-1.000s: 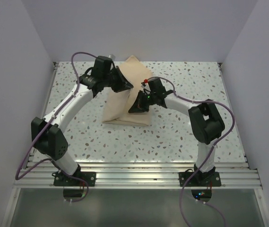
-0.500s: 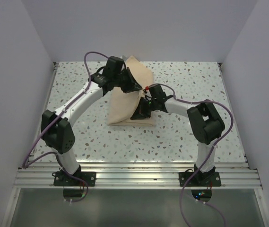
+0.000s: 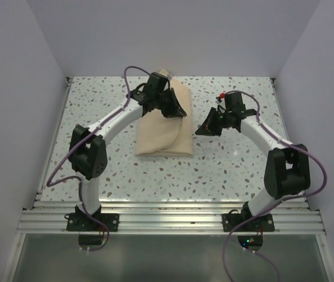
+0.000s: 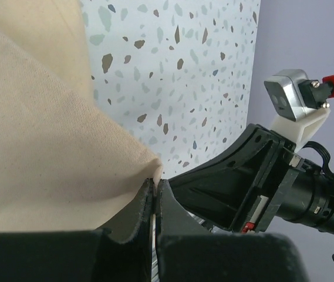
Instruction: Prepare the surgical pack
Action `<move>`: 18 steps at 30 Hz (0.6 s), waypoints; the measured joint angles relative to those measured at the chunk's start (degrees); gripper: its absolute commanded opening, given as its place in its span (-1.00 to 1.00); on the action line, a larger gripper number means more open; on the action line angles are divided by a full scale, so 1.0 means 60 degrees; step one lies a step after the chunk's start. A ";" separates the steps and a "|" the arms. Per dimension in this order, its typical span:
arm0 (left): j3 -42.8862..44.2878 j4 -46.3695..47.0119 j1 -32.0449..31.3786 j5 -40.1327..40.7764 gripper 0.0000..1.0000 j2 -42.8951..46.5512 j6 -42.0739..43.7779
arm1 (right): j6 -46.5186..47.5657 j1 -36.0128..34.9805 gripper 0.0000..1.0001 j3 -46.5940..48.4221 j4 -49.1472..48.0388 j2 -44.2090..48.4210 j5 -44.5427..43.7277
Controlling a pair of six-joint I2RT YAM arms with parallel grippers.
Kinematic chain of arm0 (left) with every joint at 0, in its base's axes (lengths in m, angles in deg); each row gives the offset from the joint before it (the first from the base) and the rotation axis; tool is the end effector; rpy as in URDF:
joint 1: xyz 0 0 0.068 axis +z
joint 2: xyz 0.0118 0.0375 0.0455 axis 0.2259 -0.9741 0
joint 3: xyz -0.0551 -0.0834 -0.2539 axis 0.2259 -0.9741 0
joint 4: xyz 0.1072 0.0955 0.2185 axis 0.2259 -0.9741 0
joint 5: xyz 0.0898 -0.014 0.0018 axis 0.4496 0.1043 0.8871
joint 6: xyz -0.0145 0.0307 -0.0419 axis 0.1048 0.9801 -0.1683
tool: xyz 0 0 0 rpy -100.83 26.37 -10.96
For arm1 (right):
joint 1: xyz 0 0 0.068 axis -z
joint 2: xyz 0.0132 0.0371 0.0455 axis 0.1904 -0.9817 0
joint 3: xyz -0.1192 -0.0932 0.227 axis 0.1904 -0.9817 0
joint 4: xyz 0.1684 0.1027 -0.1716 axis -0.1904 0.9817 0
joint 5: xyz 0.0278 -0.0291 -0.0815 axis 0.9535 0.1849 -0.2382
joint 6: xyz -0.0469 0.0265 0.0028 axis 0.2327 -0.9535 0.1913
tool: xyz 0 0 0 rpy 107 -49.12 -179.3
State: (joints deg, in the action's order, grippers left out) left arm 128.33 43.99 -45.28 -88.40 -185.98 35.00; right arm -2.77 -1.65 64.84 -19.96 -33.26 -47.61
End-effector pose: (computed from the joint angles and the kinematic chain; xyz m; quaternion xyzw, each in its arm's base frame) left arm 0.3755 -0.2510 0.2982 -0.1002 0.8942 -0.3927 0.1903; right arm 0.3309 0.0929 0.2452 0.1246 0.9073 0.3638 0.1701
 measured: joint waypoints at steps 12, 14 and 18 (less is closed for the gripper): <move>0.0907 -0.0047 -0.0565 -0.0306 -1.00 -0.1333 0.0219 | 0.0273 0.0066 -1.00 -0.0958 0.0204 -0.1115 0.0007; 0.1082 -0.0055 -0.0597 -0.0346 -1.00 -0.1585 0.0226 | 0.0273 0.0066 -1.00 -0.1093 0.0160 -0.1315 0.0007; 0.1435 -0.0055 -0.0656 -0.0401 -1.00 -0.2138 0.0226 | 0.0270 0.0066 -1.00 -0.1235 -0.0033 -0.1566 0.0080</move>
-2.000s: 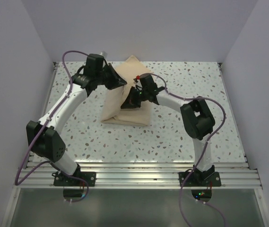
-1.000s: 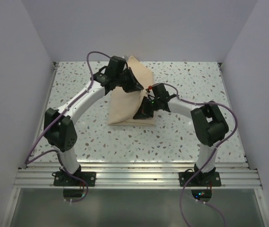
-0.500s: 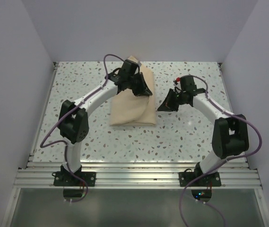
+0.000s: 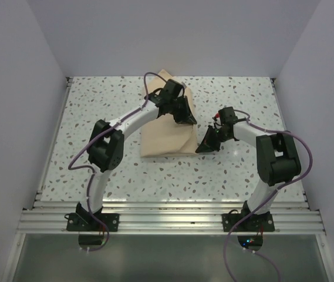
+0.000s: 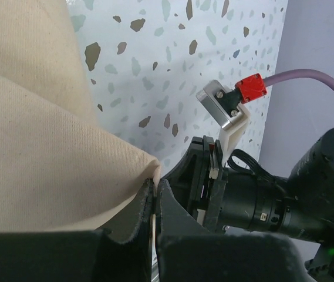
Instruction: Prepare the surgical pack
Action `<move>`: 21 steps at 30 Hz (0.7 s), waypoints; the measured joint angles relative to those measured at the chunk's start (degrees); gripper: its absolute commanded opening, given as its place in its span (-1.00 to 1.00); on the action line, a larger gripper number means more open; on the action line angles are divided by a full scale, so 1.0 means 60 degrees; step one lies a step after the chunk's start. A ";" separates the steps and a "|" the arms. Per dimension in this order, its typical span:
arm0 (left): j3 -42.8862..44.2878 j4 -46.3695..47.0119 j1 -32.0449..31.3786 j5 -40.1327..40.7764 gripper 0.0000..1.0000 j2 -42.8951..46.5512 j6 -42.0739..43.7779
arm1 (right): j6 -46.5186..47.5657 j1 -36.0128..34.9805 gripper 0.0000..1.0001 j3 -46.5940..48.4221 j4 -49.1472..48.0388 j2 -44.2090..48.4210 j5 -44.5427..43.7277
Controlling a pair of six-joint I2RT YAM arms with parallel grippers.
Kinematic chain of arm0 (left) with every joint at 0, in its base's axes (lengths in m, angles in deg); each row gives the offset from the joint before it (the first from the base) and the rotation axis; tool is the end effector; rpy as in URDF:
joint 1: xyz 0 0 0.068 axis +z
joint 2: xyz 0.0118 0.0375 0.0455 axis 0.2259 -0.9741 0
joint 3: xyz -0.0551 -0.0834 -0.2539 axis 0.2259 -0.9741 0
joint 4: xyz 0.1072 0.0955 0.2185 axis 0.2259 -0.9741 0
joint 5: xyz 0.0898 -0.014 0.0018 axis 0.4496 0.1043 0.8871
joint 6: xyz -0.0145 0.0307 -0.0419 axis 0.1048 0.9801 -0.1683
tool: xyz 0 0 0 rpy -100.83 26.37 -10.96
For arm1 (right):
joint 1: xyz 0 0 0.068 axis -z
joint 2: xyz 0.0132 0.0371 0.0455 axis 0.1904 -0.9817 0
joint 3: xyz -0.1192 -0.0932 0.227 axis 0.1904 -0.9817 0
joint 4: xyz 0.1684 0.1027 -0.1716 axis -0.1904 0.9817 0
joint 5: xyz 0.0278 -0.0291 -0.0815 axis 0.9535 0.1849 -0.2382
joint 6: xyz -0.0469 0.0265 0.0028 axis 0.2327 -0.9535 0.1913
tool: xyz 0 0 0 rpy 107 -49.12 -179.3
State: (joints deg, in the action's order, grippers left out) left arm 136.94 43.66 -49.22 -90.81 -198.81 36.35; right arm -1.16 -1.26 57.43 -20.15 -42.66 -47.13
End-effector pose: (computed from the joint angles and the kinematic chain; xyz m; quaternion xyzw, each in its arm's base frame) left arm 0.3935 -0.3043 0.2458 -0.0590 0.9098 -0.3864 0.1393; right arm 0.3234 0.0892 0.1556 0.1583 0.9341 0.3164 0.0479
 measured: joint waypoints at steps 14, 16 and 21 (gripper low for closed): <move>0.0703 -0.0073 -0.0127 -0.0240 -0.15 -0.1096 0.0441 | 0.0117 0.0073 -1.00 0.0022 0.0182 0.0350 0.0168; 0.0703 -0.0055 -0.0131 -0.0270 0.10 -0.1096 0.0528 | 0.0222 0.0113 -1.00 0.0310 0.0375 0.0386 0.0164; 0.0703 -0.0102 -0.0087 -0.0237 0.27 -0.1060 0.0984 | 0.0543 0.0240 -1.00 0.1162 0.0871 0.0386 0.0051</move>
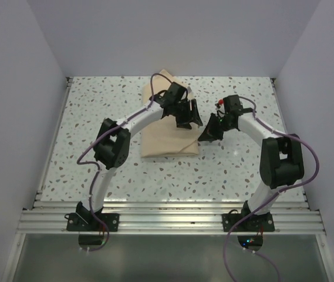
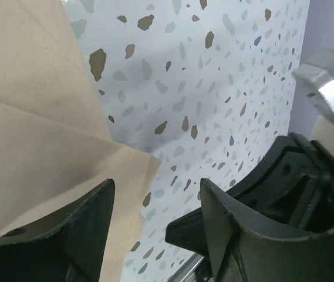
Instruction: Prepare the surgical pack
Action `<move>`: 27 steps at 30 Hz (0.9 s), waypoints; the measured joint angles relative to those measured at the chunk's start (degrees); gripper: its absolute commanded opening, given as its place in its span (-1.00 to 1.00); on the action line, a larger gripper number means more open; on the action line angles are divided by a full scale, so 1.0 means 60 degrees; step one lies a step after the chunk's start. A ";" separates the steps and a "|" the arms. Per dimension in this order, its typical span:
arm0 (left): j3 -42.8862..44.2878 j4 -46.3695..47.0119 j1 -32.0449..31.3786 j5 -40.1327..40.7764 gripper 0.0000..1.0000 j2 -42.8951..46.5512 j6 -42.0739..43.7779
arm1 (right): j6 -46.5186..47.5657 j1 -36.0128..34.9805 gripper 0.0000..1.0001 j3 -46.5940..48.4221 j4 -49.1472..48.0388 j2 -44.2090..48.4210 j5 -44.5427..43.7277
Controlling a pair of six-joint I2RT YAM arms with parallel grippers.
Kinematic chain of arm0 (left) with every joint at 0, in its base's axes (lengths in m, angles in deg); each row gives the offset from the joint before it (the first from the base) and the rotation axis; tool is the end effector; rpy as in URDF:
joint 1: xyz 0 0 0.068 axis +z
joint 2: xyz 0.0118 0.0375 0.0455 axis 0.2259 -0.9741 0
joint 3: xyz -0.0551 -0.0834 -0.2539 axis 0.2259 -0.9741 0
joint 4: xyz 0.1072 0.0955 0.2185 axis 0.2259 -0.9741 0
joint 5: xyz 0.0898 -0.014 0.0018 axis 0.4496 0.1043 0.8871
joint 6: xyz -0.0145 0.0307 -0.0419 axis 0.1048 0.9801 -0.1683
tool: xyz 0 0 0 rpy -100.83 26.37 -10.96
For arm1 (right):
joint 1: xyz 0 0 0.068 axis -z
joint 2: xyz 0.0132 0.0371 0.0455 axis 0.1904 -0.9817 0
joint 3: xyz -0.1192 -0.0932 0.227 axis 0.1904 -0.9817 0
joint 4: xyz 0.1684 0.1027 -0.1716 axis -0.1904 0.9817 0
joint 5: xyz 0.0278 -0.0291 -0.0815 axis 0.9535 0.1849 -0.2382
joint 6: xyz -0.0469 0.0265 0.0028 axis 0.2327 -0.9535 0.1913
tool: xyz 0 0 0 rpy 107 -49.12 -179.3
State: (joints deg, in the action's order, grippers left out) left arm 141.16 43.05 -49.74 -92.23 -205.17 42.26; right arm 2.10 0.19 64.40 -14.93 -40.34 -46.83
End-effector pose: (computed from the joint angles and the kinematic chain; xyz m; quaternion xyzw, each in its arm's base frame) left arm 0.4052 -0.3197 0.2152 -0.0084 0.9180 -0.3739 0.1317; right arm 0.3378 0.0835 0.1981 0.1322 0.9311 0.3274 0.0915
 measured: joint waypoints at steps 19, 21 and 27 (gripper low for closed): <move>-0.3563 -0.0299 0.4302 0.1490 0.21 0.4758 0.2721 | 0.0313 -0.0066 -1.00 0.1931 -0.0240 -0.2594 -0.0397; -0.3559 -0.0306 0.4462 0.1552 0.25 0.4411 0.3027 | 0.0324 -0.0066 -1.00 0.1869 -0.0244 -0.2612 -0.0452; -0.4207 0.0087 0.4386 0.1275 0.45 0.3759 0.3501 | 0.0630 -0.0058 -0.19 0.2412 0.0047 -0.2583 -0.0747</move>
State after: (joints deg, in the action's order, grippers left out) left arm 115.92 43.57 -23.43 -84.58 -182.61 63.26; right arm 5.88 -0.16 78.87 -14.65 -55.84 -51.31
